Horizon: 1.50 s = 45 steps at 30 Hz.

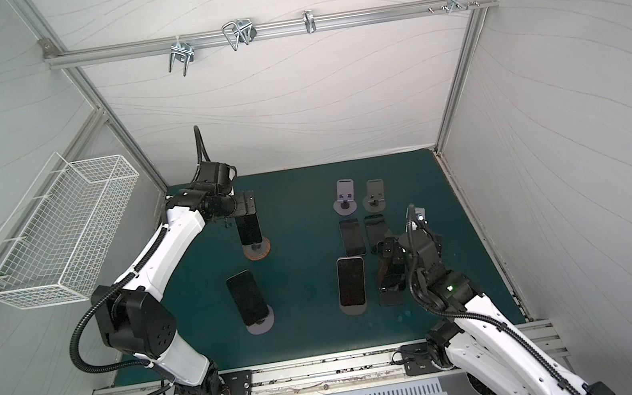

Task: Remove the phone from the phone stand
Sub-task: 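Lower the left gripper onto the teal phone while the right arm draws back, then close the left gripper on the teal phone and lift it off its stand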

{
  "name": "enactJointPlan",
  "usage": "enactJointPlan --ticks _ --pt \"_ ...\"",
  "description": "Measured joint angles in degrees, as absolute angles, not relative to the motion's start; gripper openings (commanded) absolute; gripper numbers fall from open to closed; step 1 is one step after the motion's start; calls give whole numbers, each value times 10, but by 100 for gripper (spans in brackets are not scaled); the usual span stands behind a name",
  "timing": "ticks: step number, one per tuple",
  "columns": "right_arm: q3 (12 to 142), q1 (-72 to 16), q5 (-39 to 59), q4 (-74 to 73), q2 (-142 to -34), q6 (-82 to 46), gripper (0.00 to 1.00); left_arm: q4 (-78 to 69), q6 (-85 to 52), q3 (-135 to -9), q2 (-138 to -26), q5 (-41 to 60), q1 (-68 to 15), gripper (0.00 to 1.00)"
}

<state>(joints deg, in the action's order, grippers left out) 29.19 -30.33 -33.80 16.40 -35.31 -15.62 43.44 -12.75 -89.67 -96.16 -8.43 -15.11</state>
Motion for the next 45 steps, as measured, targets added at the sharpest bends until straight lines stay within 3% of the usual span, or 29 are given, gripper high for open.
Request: enactJointPlan --ticks 5,10,24,38,45 --pt "204 -290 -320 61 -274 -118 99 421 -140 -875 -974 -92 -161 100" --pt "163 -276 -308 17 -229 -96 99 413 -145 -866 -979 -98 -165 92" --pt "170 -271 -309 -4 -260 -79 99 392 -153 -866 -1029 -134 -174 79" --pt "169 -271 -317 2 -253 -79 99 385 -159 -866 -1029 -141 -175 56" --pt "169 -271 -326 -1 -260 -80 99 391 -163 -866 -1014 -139 -175 54"
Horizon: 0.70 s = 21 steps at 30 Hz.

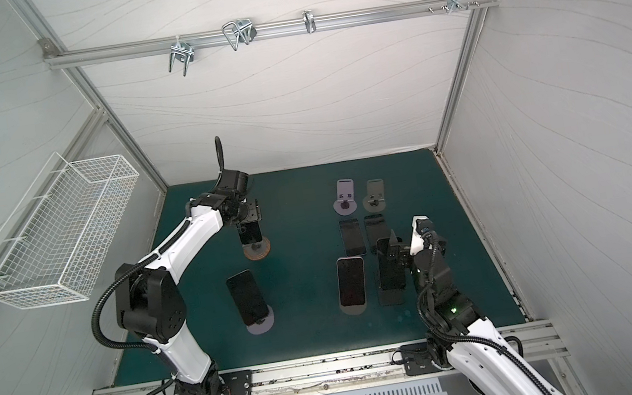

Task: Remove the phone from the phone stand
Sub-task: 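Close the left gripper on the teal phone and lift it off its stand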

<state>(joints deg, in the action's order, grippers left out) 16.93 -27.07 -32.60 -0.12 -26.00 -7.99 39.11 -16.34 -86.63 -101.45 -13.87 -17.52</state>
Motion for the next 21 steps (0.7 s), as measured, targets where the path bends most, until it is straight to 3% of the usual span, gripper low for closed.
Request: enactJointPlan --ticks 12,21 --pt "177 -271 -331 -3 -277 -81 99 460 -182 -907 -971 -108 -184 51" --pt "210 -270 -320 44 -291 -92 99 513 -204 -993 -949 -96 -258 51"
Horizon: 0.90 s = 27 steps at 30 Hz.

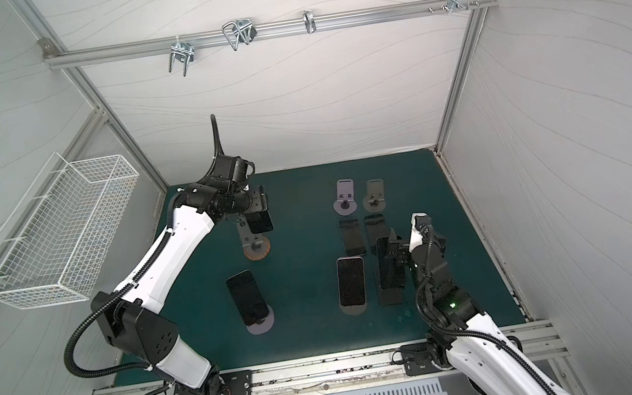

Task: Remove the phone from the phone stand
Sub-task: 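Close the left gripper on the teal phone and lift it off its stand, then carry the teal phone with the left gripper toward the flat phones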

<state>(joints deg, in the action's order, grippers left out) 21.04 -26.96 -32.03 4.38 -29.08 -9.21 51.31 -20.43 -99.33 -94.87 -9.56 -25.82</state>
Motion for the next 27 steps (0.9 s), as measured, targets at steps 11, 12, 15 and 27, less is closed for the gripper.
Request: enactJointPlan --ticks 11,12,15,27 --pt "349 -269 -254 155 -325 -101 99 552 -243 -1096 -1010 -96 -359 48" --pt "361 -269 -246 160 -327 -101 99 554 -247 -1103 -1021 -95 -367 47" --pt "390 -269 -229 175 -329 -101 99 559 -265 -1119 -1052 -91 -380 45" --pt "497 -269 -157 245 -373 -98 99 576 -330 -1187 -1174 -76 -396 43"
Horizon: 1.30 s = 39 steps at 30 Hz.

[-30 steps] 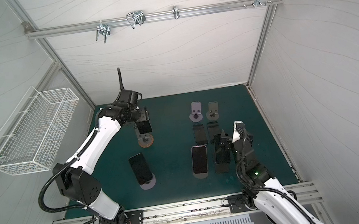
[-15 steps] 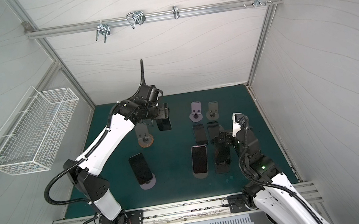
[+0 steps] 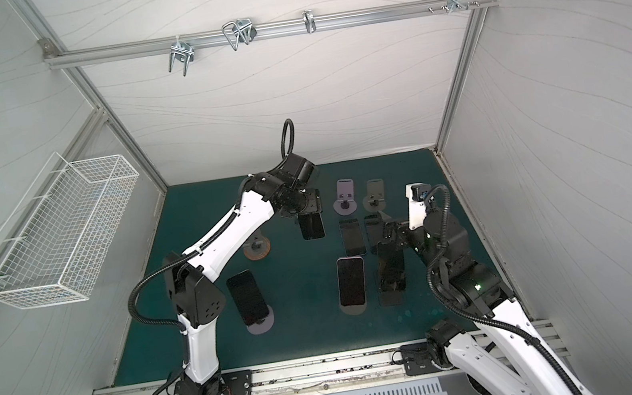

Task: Remove the phone from the phone stand
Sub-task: 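Carry the teal phone with the left gripper toward the flat phones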

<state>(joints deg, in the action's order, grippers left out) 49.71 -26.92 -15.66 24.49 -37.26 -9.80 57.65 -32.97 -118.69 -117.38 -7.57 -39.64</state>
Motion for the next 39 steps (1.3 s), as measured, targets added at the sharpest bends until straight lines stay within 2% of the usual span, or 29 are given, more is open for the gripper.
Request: enactJointPlan --ticks 16,39 --pt "547 -269 -156 322 -365 -63 99 599 -373 -1221 -1319 -51 -404 42" --pt "572 -269 -142 330 -380 -47 99 606 -396 -1267 -1408 -42 -425 40"
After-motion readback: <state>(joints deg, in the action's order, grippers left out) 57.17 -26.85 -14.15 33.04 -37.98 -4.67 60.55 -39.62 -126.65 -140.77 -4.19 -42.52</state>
